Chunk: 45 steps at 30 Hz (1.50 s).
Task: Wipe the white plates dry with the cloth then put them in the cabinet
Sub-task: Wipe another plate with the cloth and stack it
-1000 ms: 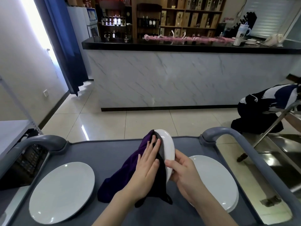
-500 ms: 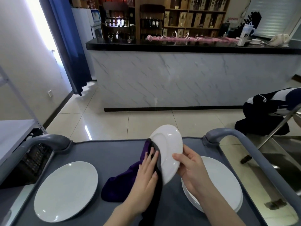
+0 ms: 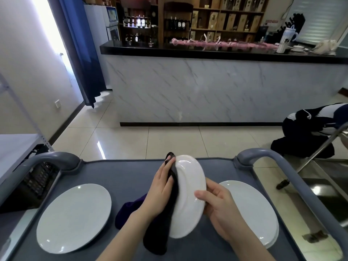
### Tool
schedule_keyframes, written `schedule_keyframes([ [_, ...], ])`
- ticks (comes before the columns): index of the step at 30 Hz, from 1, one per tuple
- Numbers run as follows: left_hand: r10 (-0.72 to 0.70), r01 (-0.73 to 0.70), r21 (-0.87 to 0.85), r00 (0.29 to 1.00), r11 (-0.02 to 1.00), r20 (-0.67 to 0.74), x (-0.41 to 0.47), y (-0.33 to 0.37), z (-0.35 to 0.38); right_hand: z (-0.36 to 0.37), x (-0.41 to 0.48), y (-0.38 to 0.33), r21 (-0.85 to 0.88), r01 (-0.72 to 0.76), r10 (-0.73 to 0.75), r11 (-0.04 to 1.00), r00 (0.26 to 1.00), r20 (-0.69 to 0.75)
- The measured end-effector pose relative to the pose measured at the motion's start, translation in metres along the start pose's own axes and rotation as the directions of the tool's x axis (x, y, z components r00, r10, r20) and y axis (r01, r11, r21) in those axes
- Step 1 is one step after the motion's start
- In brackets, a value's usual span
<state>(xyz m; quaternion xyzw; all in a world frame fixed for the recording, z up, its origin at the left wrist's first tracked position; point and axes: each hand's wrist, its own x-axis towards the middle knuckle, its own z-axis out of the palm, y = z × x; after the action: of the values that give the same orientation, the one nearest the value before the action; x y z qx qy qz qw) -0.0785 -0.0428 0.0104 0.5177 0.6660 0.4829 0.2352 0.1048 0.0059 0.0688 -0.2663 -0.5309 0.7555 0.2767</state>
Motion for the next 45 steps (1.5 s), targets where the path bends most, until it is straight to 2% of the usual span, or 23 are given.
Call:
schedule_keyframes([
  [4, -0.135, 0.141, -0.112, 0.989, 0.984, 0.057, -0.026, -0.025, 0.005, -0.009, 0.004, -0.011, 0.047, 0.044, -0.042, 0.998, 0.999, -0.031],
  [7, -0.184, 0.191, -0.123, 0.981, 0.974, 0.064, -0.047, -0.030, 0.018, -0.014, 0.010, -0.014, 0.071, 0.073, -0.066, 0.995, 0.993, -0.094],
  [13, -0.141, 0.119, 0.158, 0.980, 0.980, 0.142, -0.074, -0.015, 0.015, -0.013, 0.022, -0.007, 0.020, 0.082, -0.079, 0.996, 0.987, -0.143],
  [15, -0.164, 0.130, 0.257, 0.979, 0.958, 0.119, -0.075, -0.006, 0.001, -0.009, 0.025, -0.003, -0.087, 0.108, -0.119, 0.990, 0.983, -0.140],
  [16, -0.176, 0.153, 0.242, 0.982, 0.958, 0.074, -0.073, -0.001, -0.007, -0.005, 0.026, -0.001, -0.200, 0.133, -0.161, 0.971, 0.978, -0.130],
  [17, -0.188, 0.183, 0.170, 0.982, 0.968, 0.014, -0.069, 0.006, -0.016, 0.000, 0.027, 0.000, -0.345, 0.169, -0.217, 0.923, 0.970, -0.106],
  [19, -0.249, 0.238, -0.119, 0.964, 0.964, -0.094, -0.059, 0.024, -0.035, 0.012, 0.027, 0.001, -0.604, 0.244, -0.310, 0.758, 0.951, -0.005],
  [21, -0.337, 0.256, -0.484, 0.937, 0.836, -0.086, -0.049, 0.039, -0.050, 0.024, 0.027, 0.002, -0.724, 0.329, -0.351, 0.606, 0.928, 0.127],
  [23, -0.372, 0.224, -0.706, 0.926, 0.672, -0.060, -0.043, 0.044, -0.062, 0.034, 0.028, 0.009, -0.751, 0.411, -0.335, 0.517, 0.904, 0.265],
  [25, -0.410, 0.190, -0.762, 0.906, 0.620, -0.107, -0.043, 0.044, -0.072, 0.045, 0.027, 0.019, -0.778, 0.459, -0.275, 0.430, 0.887, 0.371],
  [27, -0.491, 0.183, -0.785, 0.854, 0.591, -0.171, -0.049, 0.039, -0.079, 0.054, 0.028, 0.032, -0.797, 0.533, -0.251, 0.284, 0.844, 0.474],
  [29, -0.550, 0.190, -0.767, 0.800, 0.613, -0.241, -0.057, 0.027, -0.082, 0.060, 0.030, 0.043, -0.749, 0.660, -0.245, 0.058, 0.737, 0.630],
  [31, -0.595, 0.183, -0.762, 0.744, 0.621, -0.305, -0.067, 0.015, -0.085, 0.068, 0.036, 0.049, -0.695, 0.713, -0.213, -0.086, 0.669, 0.712],
  [32, -0.619, 0.175, -0.775, 0.716, 0.607, -0.323, -0.071, 0.009, -0.088, 0.073, 0.040, 0.053, -0.673, 0.735, -0.177, -0.086, 0.653, 0.736],
  [33, -0.636, 0.166, -0.787, 0.696, 0.594, -0.333, -0.075, 0.004, -0.092, 0.078, 0.045, 0.056, -0.665, 0.746, -0.139, -0.039, 0.655, 0.743],
  [35, -0.661, 0.161, -0.797, 0.664, 0.583, -0.349, -0.083, -0.006, -0.100, 0.086, 0.055, 0.061, -0.717, 0.677, 0.007, 0.165, 0.726, 0.687],
  [36, -0.668, 0.160, -0.794, 0.649, 0.587, -0.364, -0.088, -0.011, -0.105, 0.089, 0.061, 0.062, -0.756, 0.611, 0.067, 0.233, 0.766, 0.640],
  [38, -0.682, 0.163, -0.784, 0.617, 0.600, -0.393, -0.097, -0.023, -0.116, 0.093, 0.075, 0.065, -0.817, 0.482, 0.031, 0.315, 0.856, 0.517],
  [40, -0.692, 0.164, -0.776, 0.588, 0.609, -0.419, -0.106, -0.036, -0.128, 0.096, 0.088, 0.070, -0.872, 0.355, -0.054, 0.336, 0.932, 0.358],
  [43, -0.706, 0.165, -0.775, 0.558, 0.610, -0.437, -0.120, -0.057, -0.144, 0.110, 0.104, 0.087, -0.902, 0.200, -0.012, 0.383, 0.977, 0.211],
  [45, -0.704, 0.168, -0.768, 0.554, 0.618, -0.445, -0.130, -0.072, -0.154, 0.122, 0.110, 0.100, -0.853, 0.144, 0.032, 0.501, 0.982, 0.185],
])
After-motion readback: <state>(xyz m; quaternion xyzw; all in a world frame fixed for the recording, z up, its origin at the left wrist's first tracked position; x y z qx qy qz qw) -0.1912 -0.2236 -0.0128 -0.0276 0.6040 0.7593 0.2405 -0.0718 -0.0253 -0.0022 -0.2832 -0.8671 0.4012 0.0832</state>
